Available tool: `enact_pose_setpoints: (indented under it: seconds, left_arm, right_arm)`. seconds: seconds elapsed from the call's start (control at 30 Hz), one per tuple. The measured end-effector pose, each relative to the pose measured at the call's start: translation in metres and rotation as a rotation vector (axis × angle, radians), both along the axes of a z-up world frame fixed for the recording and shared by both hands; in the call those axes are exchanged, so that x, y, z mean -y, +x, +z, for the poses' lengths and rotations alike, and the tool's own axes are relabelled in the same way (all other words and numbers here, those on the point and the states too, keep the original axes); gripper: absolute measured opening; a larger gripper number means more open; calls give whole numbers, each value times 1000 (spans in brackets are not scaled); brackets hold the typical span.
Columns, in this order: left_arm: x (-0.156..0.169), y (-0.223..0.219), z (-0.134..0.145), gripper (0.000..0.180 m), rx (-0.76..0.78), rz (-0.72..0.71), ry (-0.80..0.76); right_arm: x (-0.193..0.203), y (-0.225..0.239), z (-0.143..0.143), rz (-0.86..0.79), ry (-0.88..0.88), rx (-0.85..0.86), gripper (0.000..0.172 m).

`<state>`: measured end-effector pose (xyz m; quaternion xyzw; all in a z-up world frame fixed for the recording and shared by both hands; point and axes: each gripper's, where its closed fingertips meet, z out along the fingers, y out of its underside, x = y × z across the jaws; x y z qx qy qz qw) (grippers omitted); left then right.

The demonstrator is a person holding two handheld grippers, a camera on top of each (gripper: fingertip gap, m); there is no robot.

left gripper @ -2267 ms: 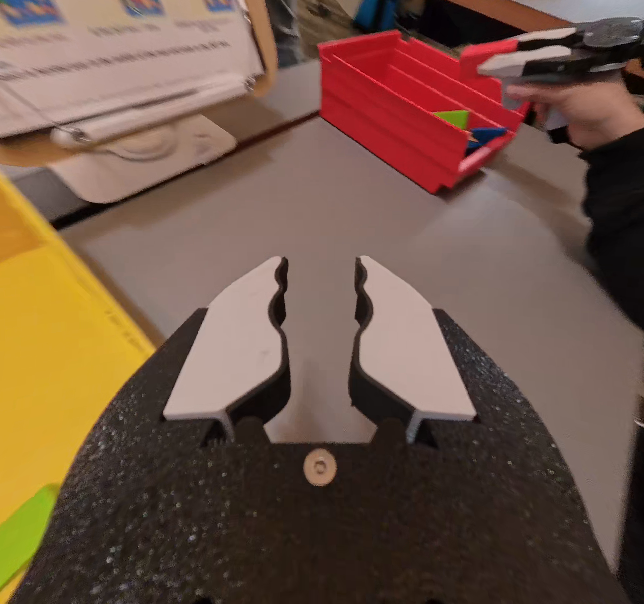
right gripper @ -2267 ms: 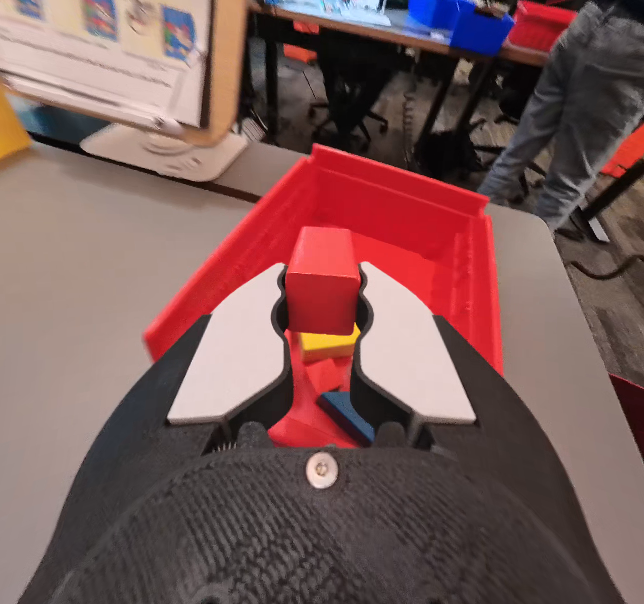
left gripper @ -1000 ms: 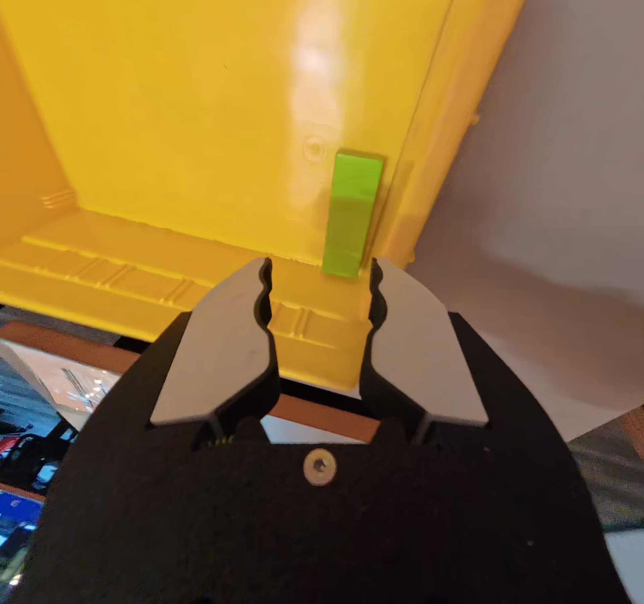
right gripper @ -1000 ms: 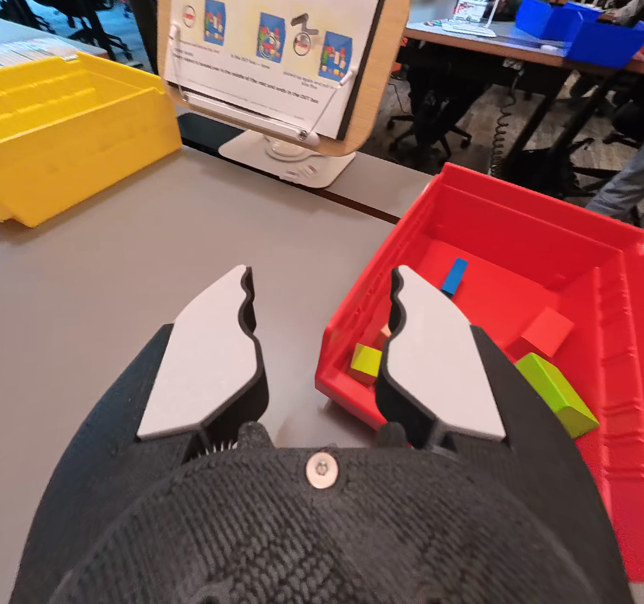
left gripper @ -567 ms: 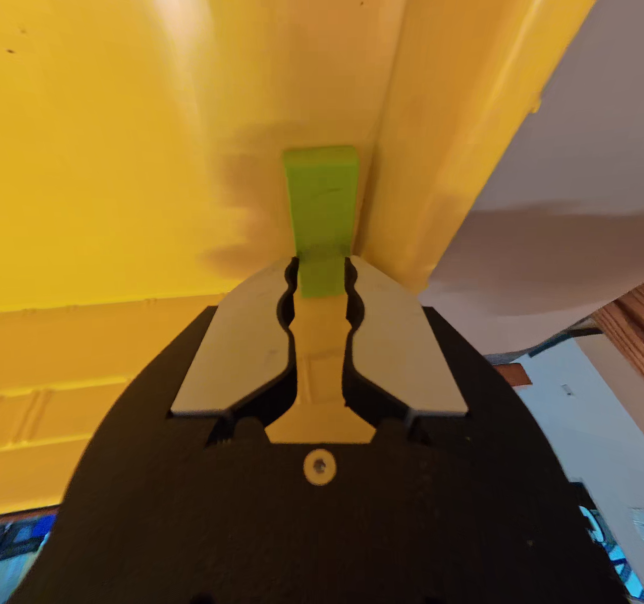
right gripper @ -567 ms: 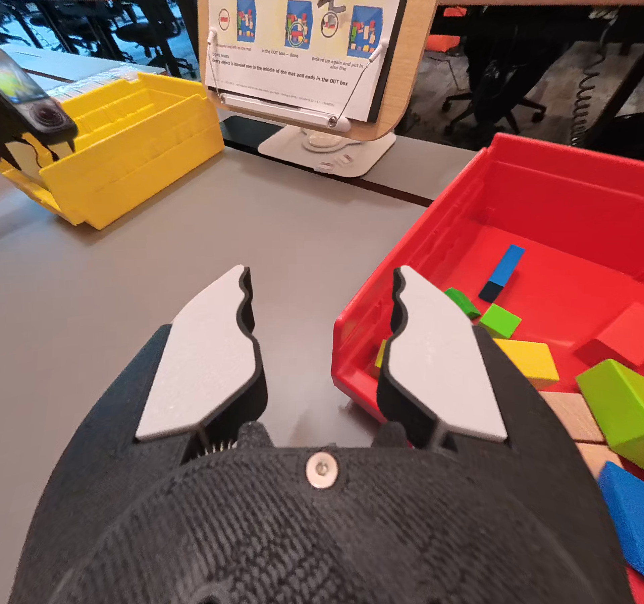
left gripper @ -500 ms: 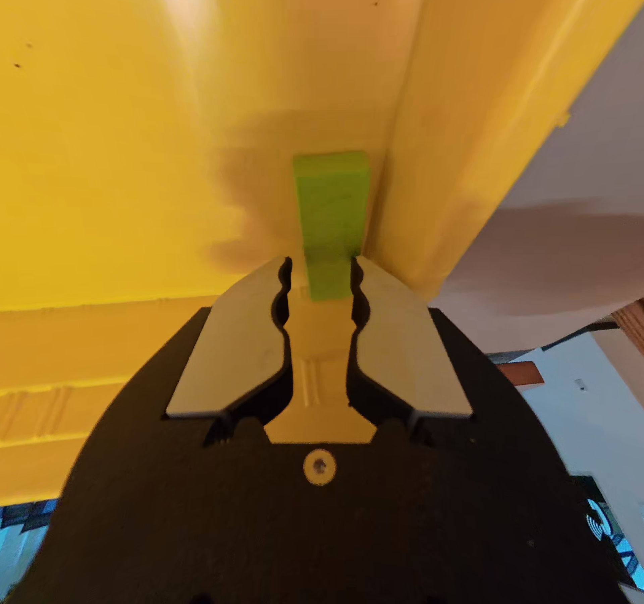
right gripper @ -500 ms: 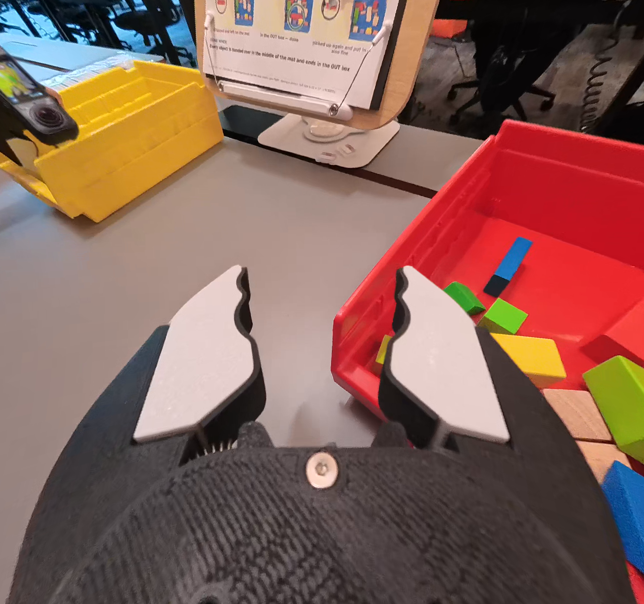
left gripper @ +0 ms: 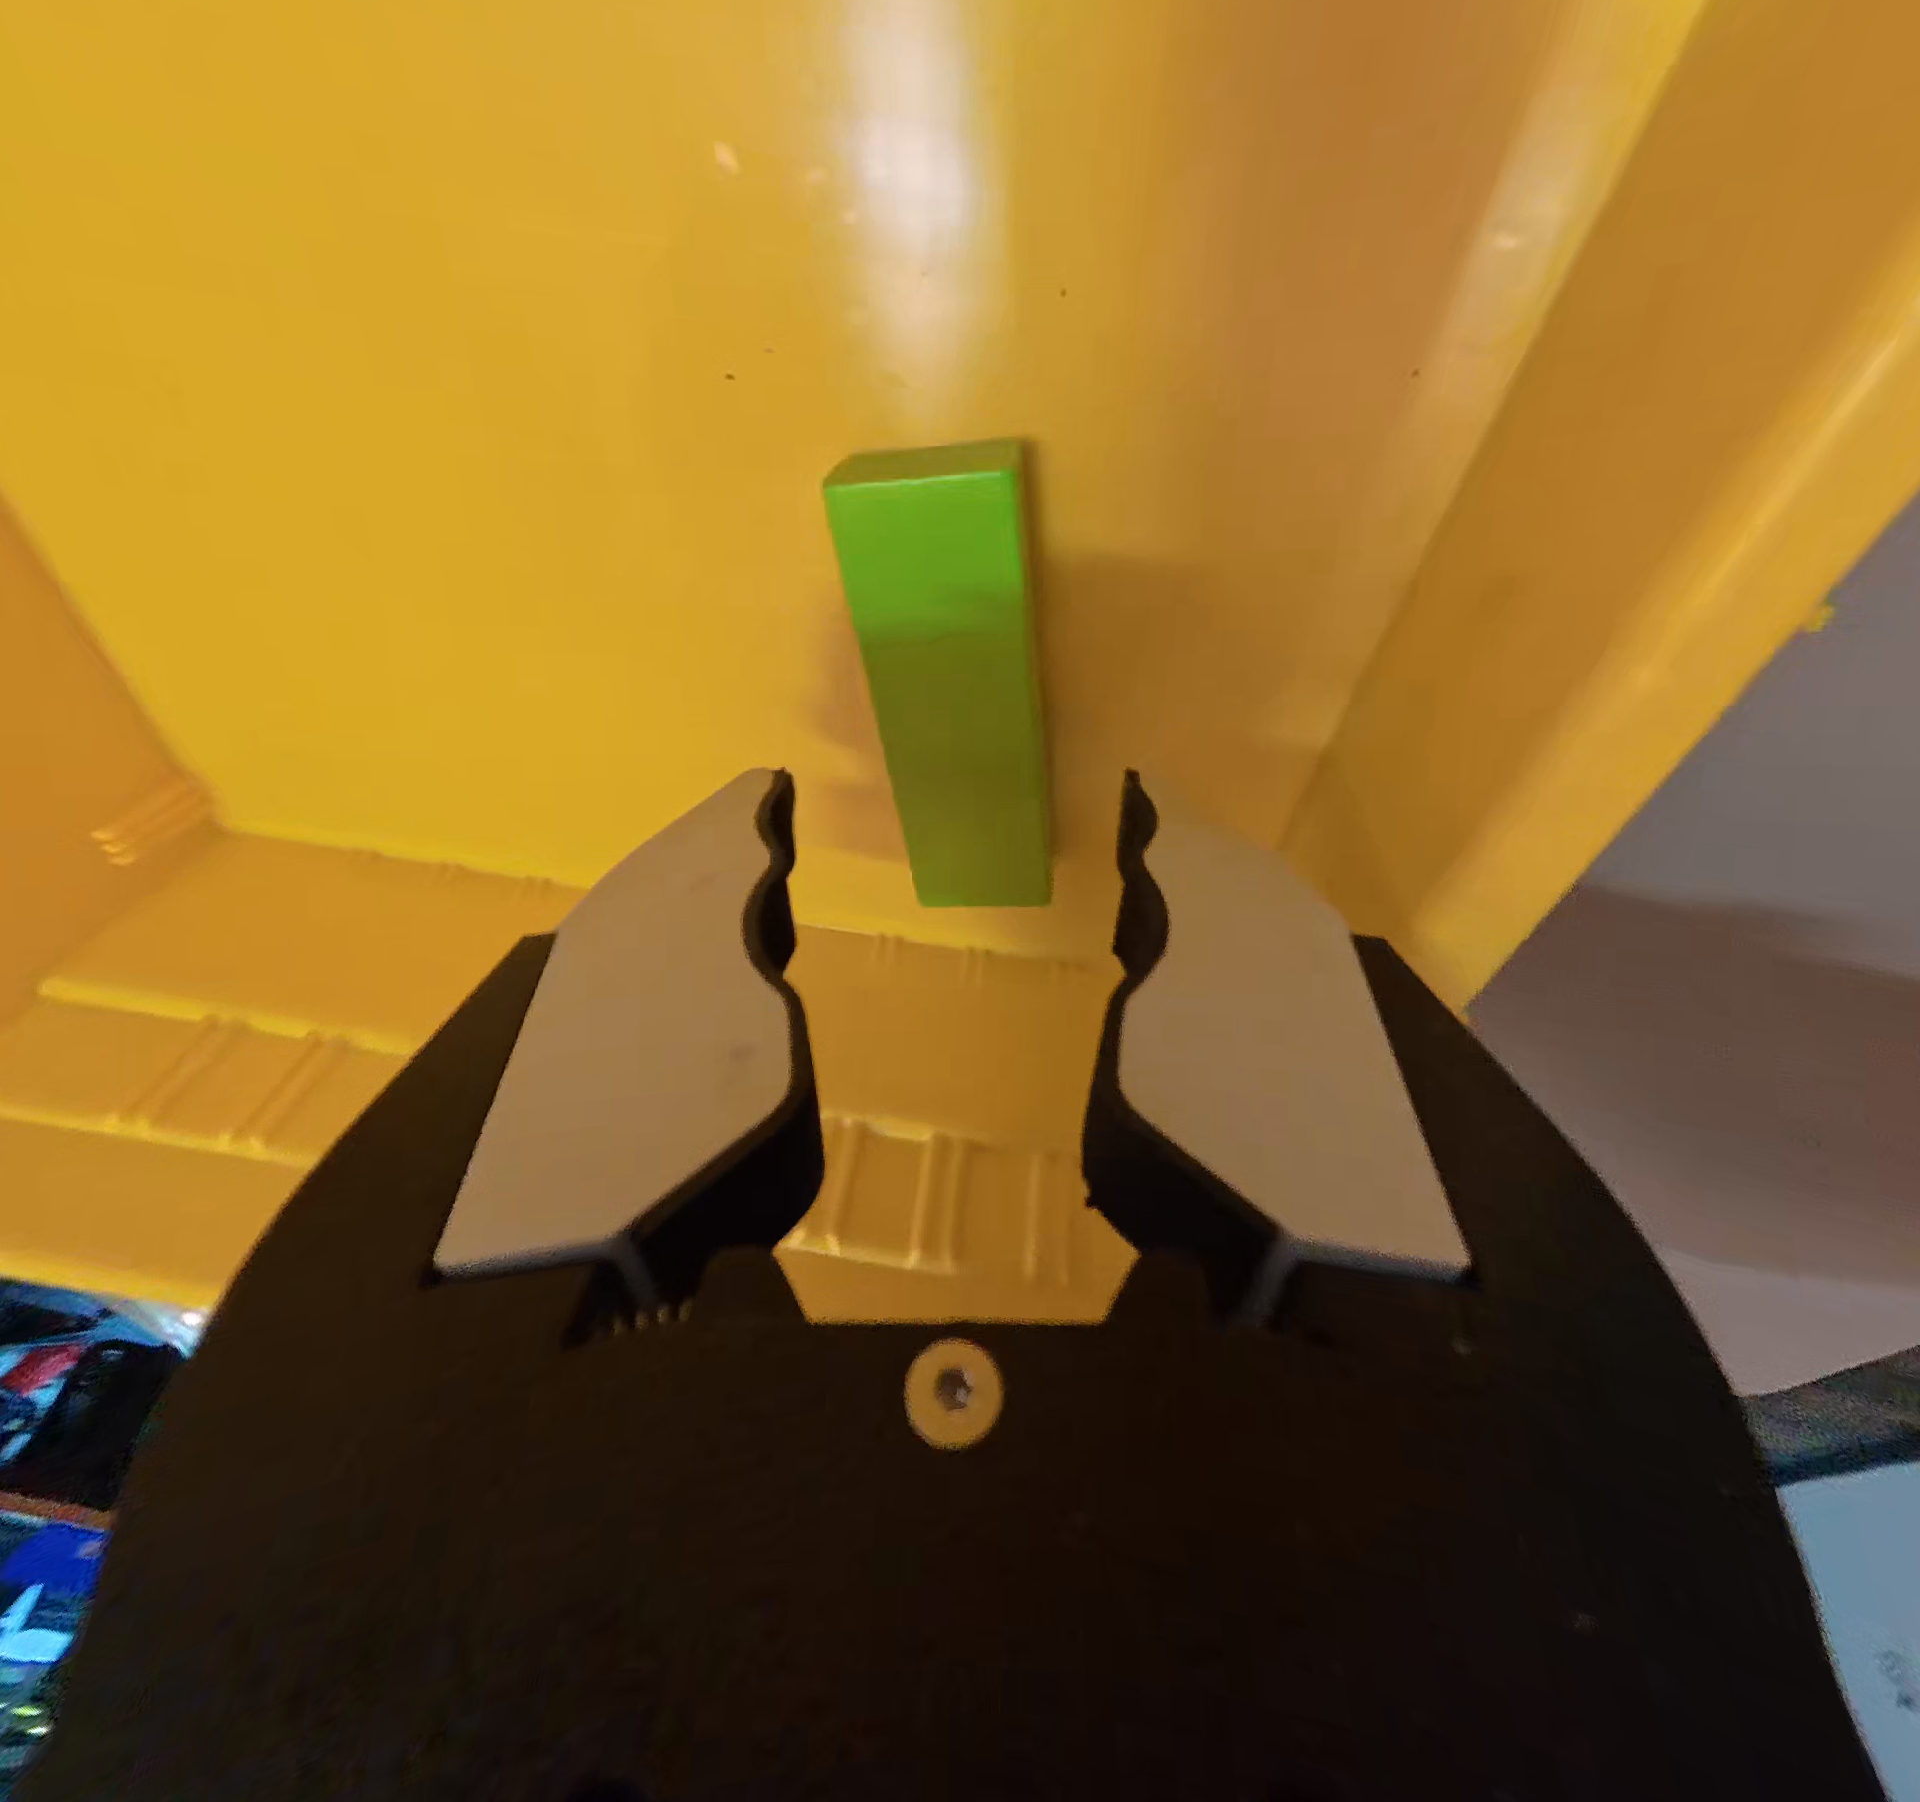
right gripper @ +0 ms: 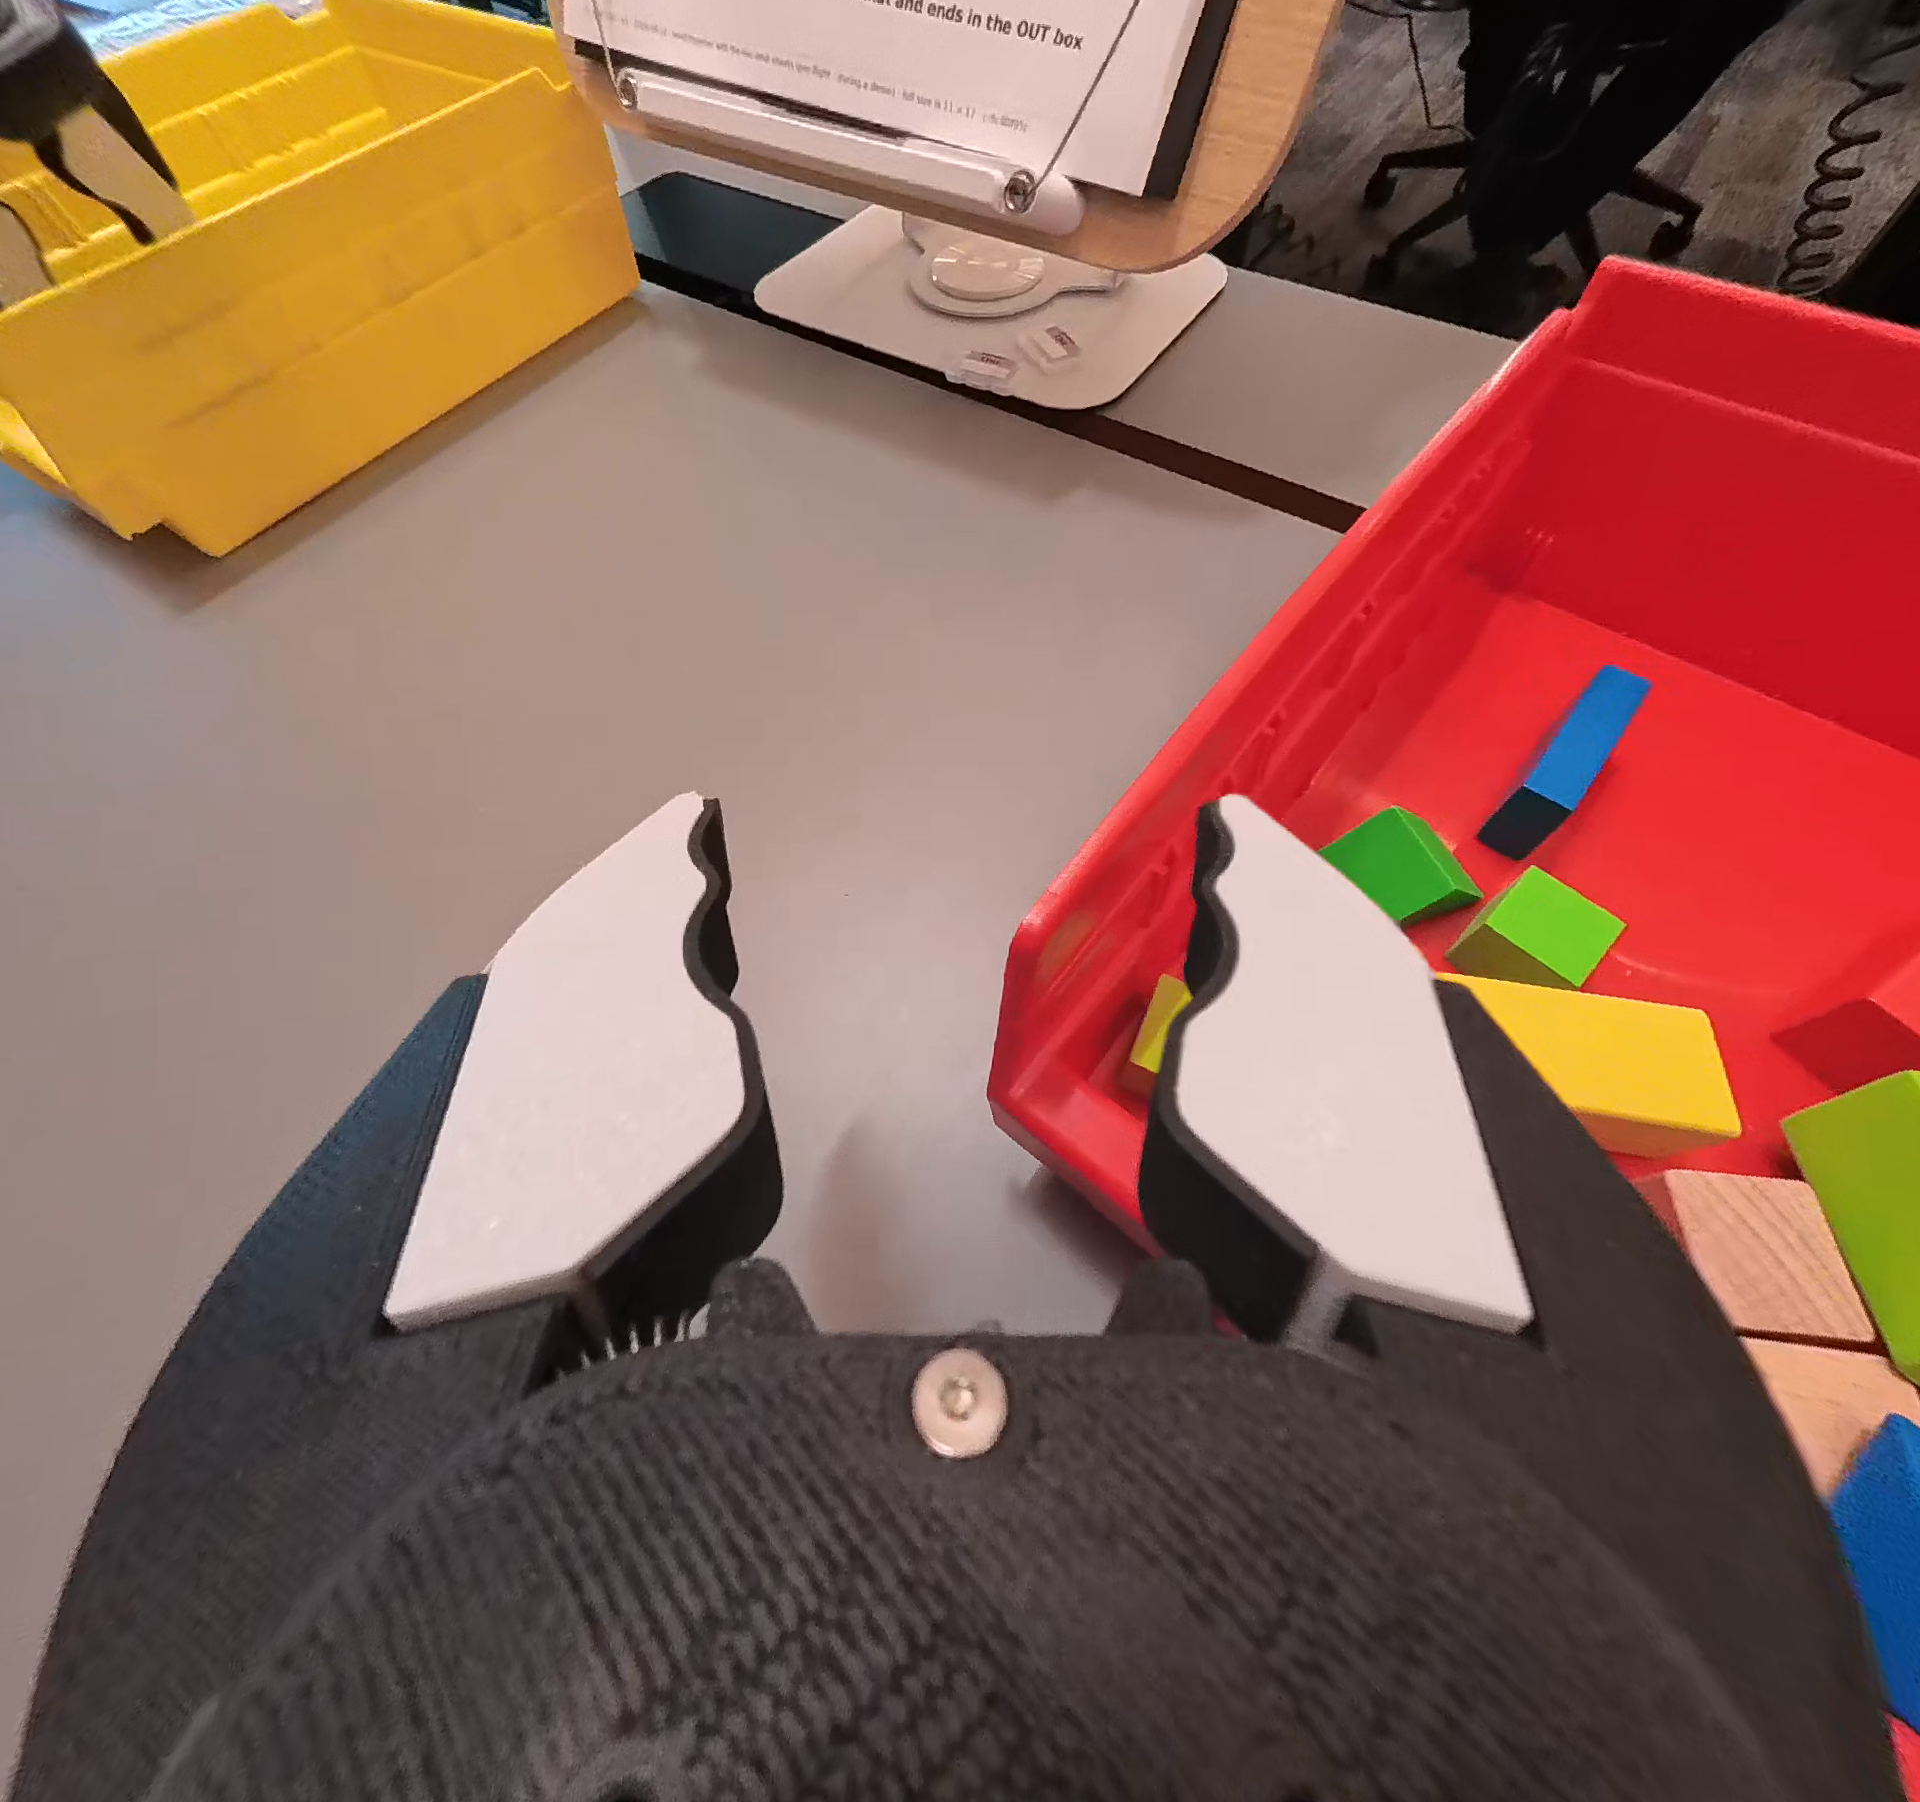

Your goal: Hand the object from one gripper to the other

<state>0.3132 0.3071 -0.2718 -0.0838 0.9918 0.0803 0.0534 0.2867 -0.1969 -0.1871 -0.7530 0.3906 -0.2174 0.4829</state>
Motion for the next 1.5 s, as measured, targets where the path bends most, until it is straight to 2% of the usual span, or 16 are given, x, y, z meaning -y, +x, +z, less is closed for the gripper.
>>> enact_pose_setpoints:
  seconds: [0.07, 0.13, 0.3, 0.43, 0.57, 0.67, 0.77, 0.93, 1.07, 1.23, 1.3, 1.4, 1.5]
  left_arm:
    - [-1, 0, 2, 69, -3, 52, -19]
    - [-1, 0, 1, 68, -15, 61, -36]
    - [-3, 5, -11, 59, -19, 43, -30]
    - [-1, -2, -22, 32, -89, 95, -36]
    - [1, 0, -20, 32, -35, 137, -32]
    - [9, -4, -5, 32, 36, 164, -52]
    - [23, -5, 33, 32, 203, 158, -71]
    - [82, -27, 101, 33, 533, 117, -172]
    - [146, -57, 139, 32, 797, 22, -232]
    - [231, -95, 154, 32, 1032, -164, -246]
    - [258, -108, 154, 33, 1075, -241, -236]
    - [284, -119, 153, 32, 1126, -314, -220]
    - [290, -122, 155, 33, 1166, -332, -179]
  right_arm:
    - [2, -1, 3, -8, -9, 8, 86]
    - [4, -1, 7, -9, -8, 26, 86]
    - [2, -4, 15, 1, 21, 43, 86]
    - [0, -5, 22, 9, 43, 62, 87]
    - [-16, -10, 30, 53, 118, 56, 86]
    - [-30, -12, 35, 62, 149, 66, 86]
    - [-50, -15, 37, 83, 166, 73, 86]
    - [-98, -30, 43, 169, 280, 14, 87]
    - [-139, -52, 52, 265, 324, 6, 86]
    - [-179, -82, 57, 367, 324, -3, 81]
    - [-189, -91, 54, 390, 289, 1, 79]
    - [-197, -102, 58, 433, 265, 24, 71]
    - [-198, -110, 63, 461, 228, 64, 58]
